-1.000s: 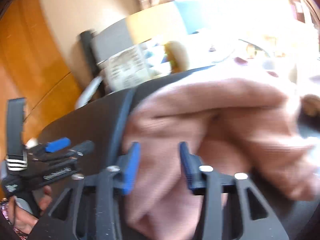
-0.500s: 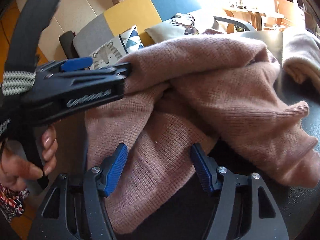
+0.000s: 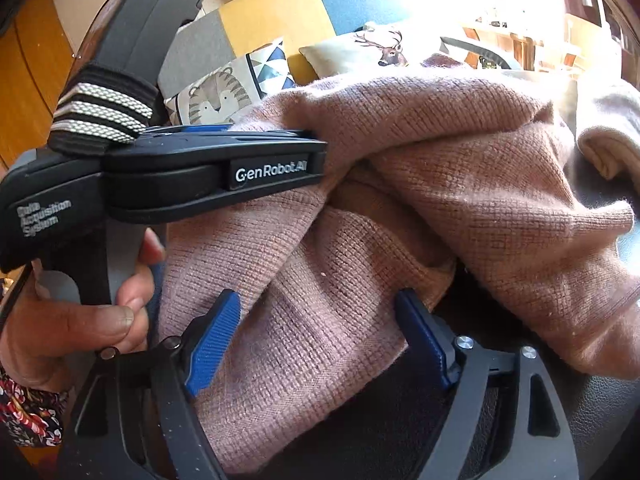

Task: Fold clothes

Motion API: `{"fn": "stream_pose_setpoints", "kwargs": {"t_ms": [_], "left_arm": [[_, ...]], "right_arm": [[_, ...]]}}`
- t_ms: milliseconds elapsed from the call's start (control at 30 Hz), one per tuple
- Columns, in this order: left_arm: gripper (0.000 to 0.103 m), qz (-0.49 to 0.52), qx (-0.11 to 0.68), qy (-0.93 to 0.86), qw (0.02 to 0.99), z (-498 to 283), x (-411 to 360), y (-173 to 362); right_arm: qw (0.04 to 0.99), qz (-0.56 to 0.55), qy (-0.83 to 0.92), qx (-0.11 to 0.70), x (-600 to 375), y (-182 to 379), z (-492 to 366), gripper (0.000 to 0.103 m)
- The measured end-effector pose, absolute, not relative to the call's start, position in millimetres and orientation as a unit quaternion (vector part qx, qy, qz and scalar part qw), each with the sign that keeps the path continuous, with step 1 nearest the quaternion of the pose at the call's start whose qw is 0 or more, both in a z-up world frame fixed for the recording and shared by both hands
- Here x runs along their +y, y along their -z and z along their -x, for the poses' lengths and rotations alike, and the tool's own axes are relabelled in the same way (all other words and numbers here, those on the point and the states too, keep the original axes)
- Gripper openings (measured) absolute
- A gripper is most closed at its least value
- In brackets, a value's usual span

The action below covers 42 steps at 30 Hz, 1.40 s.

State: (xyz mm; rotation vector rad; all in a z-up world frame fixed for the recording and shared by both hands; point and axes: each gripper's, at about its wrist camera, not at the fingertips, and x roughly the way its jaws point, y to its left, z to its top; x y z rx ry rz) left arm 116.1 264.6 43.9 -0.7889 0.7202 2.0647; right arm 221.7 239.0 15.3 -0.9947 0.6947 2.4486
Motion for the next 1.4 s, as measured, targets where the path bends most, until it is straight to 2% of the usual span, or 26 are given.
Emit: {"fn": "stream_pose_setpoints", "kwargs": {"t_ms": [33,167,367,500,600,633,833,900,933,967,1100,1133,1200,1267,1400], "left_arm": [[0.054,0.312,0.287,-0.812,0.401,-117,265,-43],[0.036,0.303,0.301,-0.808,0.405,-125,265,-45],[0.018,0.333,0.204,-0.825,0.408,-103,236,-80],[0.012,0.334,0.184,-0.833,0.400,-91,216,-91],[0.008,0.333,0.171,-0.842,0.388,-85,197,-94],[0.001,0.330,0.169,-0.849,0.377,-82,189,-95],[0.001,0.356,0.154,-0.847,0.362,-68,148,-84],[0.007,0.376,0.146,-0.838,0.369,-70,144,-78],[0.015,0.385,0.145,-0.833,0.371,-73,144,-74],[0.018,0.395,0.143,-0.825,0.378,-76,146,-71],[0.018,0.419,0.171,-0.798,0.399,-101,168,-60],[0.018,0.409,0.188,-0.800,0.396,-109,174,-59],[0.018,0.383,0.226,-0.807,0.388,-125,185,-59],[0.018,0.350,0.268,-0.813,0.381,-141,193,-58],[0.018,0.316,0.299,-0.815,0.384,-154,193,-57]], "right_arm": [[0.204,0.359,-0.877,0.245,238,-15,-221,0.083],[0.210,0.370,-0.877,0.225,232,-15,-217,0.083],[0.216,0.382,-0.876,0.199,228,-14,-220,0.083],[0.219,0.387,-0.875,0.189,225,-13,-220,0.083],[0.213,0.367,-0.877,0.225,232,-18,-229,0.083],[0.210,0.357,-0.878,0.241,235,-20,-233,0.083],[0.211,0.269,-0.876,0.340,271,-42,-253,0.083],[0.228,0.242,-0.879,0.343,286,-56,-255,0.083],[0.232,0.237,-0.878,0.344,293,-62,-255,0.083],[0.241,0.235,-0.876,0.345,301,-67,-257,0.083],[0.269,0.239,-0.856,0.372,337,-72,-244,0.083],[0.269,0.249,-0.849,0.380,347,-70,-233,0.080],[0.265,0.262,-0.840,0.394,358,-66,-226,0.064],[0.245,0.264,-0.845,0.396,358,-64,-232,0.022],[0.214,0.261,-0.878,0.339,335,-81,-216,0.017]]}}
